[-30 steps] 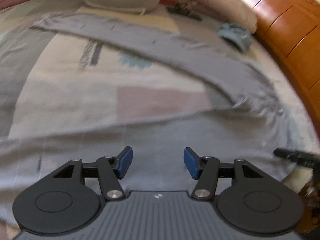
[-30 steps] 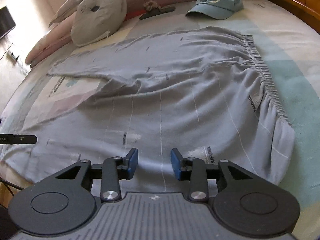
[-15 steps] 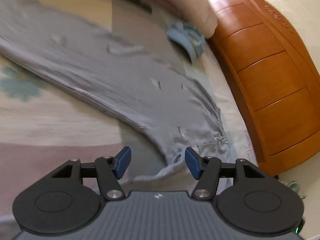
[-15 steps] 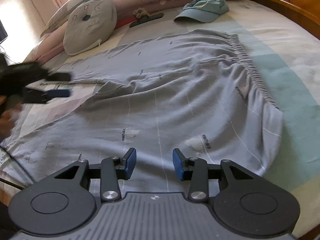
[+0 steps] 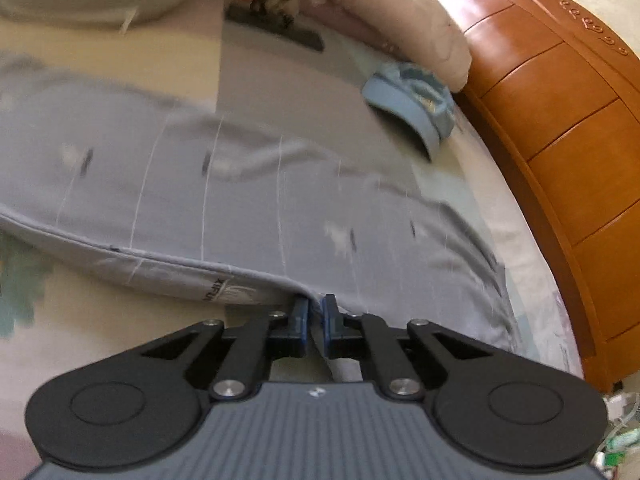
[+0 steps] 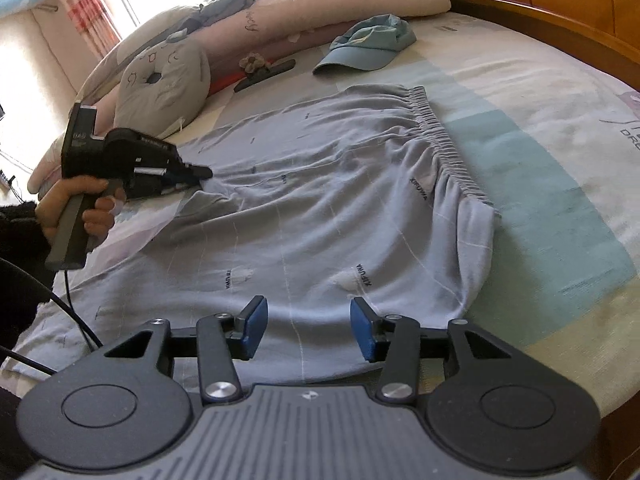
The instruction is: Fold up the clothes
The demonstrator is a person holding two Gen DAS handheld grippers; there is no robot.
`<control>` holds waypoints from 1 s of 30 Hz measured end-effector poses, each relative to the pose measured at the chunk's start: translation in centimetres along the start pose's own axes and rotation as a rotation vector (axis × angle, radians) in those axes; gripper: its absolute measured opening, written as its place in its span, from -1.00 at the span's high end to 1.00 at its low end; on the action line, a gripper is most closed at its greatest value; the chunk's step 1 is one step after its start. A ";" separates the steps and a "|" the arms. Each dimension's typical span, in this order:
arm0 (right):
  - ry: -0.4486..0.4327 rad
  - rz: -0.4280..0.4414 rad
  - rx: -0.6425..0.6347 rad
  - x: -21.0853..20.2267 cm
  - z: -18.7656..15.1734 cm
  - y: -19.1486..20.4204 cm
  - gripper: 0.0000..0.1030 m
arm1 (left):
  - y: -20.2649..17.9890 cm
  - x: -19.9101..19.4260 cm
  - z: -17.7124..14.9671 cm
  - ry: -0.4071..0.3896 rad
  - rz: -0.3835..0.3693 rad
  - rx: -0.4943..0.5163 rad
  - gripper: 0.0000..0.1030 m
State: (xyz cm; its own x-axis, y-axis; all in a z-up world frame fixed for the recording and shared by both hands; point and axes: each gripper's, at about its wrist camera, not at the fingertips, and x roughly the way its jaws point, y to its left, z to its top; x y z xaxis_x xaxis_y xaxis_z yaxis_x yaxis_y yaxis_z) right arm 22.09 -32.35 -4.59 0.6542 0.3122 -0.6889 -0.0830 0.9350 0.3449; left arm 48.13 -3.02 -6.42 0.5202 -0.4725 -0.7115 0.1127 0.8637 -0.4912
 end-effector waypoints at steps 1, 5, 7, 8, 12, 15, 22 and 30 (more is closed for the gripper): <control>0.000 0.002 -0.004 0.0 0.0 0.0 0.01 | -0.2 0.2 0.5 -0.009 0.000 0.012 0.91; 0.001 0.012 -0.020 -0.1 0.0 0.0 0.00 | -0.2 1.3 1.4 0.023 0.008 0.012 0.89; 0.000 0.017 -0.028 -0.2 0.0 0.0 -0.01 | 0.1 1.0 1.2 0.033 0.015 0.015 0.86; -0.003 0.021 -0.031 -0.3 0.0 0.0 -0.01 | 0.2 0.6 1.0 0.037 0.015 0.014 0.77; -0.019 0.041 -0.039 -0.7 0.3 -0.1 -0.02 | 0.4 -2.6 -0.5 0.040 0.017 0.047 0.49; -0.025 0.064 -0.048 -0.4 0.8 -0.1 -0.03 | 0.3 -5.8 -2.4 0.031 0.000 0.086 0.40; 0.011 0.152 -0.114 1.7 2.0 0.9 -0.03 | 0.3 -11.2 -8.6 0.036 0.057 0.128 0.29; 0.082 0.239 -0.230 3.7 2.3 2.7 -0.03 | 2.2 -13.2 -13.9 0.041 0.173 0.091 0.23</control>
State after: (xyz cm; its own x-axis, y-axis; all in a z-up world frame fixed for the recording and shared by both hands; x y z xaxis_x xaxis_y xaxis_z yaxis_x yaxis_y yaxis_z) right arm 25.98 -29.10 -4.74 0.5343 0.5311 -0.6577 -0.4000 0.8442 0.3568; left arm 29.78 2.64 -5.08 0.5033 -0.3209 -0.8023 0.1019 0.9440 -0.3137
